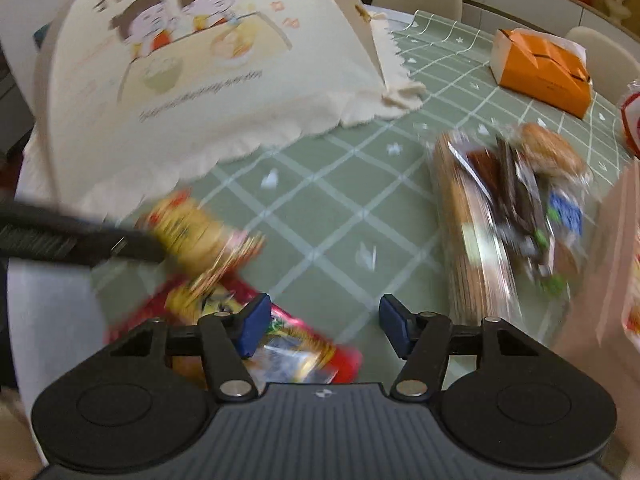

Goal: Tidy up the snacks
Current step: 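Grasp the yellow-wrapped cake with left tool while right tool reaches toward red pouch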

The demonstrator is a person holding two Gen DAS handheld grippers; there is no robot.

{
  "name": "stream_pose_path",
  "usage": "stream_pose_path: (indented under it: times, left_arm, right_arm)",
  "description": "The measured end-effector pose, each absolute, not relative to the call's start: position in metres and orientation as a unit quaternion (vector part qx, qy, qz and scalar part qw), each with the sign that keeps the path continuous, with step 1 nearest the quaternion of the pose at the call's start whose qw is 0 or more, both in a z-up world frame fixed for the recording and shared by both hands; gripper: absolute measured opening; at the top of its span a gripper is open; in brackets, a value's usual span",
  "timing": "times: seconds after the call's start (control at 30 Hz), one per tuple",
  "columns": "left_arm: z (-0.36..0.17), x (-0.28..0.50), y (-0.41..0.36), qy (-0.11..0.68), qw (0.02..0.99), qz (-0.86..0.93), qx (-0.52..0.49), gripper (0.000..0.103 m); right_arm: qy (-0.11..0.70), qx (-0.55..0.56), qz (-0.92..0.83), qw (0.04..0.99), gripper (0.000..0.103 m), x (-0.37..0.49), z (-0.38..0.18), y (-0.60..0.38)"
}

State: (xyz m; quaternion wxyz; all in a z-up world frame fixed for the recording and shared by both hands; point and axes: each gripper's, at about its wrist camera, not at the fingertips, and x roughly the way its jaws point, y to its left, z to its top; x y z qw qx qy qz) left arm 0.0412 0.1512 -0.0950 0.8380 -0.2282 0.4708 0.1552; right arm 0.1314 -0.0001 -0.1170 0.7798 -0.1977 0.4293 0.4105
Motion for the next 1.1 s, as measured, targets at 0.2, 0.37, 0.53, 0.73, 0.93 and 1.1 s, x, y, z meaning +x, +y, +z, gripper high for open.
stream_pose_path:
  times: [0.2,0.37,0.53,0.73,0.93,1.1]
  left_arm:
    - [-0.100,0.052,0.122,0.494,0.834,0.138,-0.204,0.027]
    - [-0.101,0.049,0.098,0.489,0.838,0.127,-0.205,0.027]
    - [-0.087,0.035,0.078,0.453,0.851,0.134,-0.231,0.027]
    - [-0.085,0.000,0.094,0.458,0.820,0.190,-0.287,0.027]
    - [-0.098,-0.014,0.121,0.415,0.802,0.197,-0.382,0.027]
    - [-0.066,0.027,0.153,0.345,0.871,0.219,-0.273,0.027]
  right_arm:
    - [0.436,-0.206,0.393,0.783,0.061,0.107,-0.113,-0.044]
    - [0.451,-0.169,0.368,0.795,0.061,0.100,-0.100,-0.089]
    - [0.437,-0.166,0.393,0.792,0.063,0.085,-0.089,-0.127]
    - [0.427,-0.184,0.447,0.764,0.067,0.083,-0.096,-0.109]
    - [0.428,-0.187,0.463,0.753,0.067,0.096,-0.101,-0.072]
    - [0.431,-0.205,0.475,0.739,0.067,0.111,-0.103,-0.066]
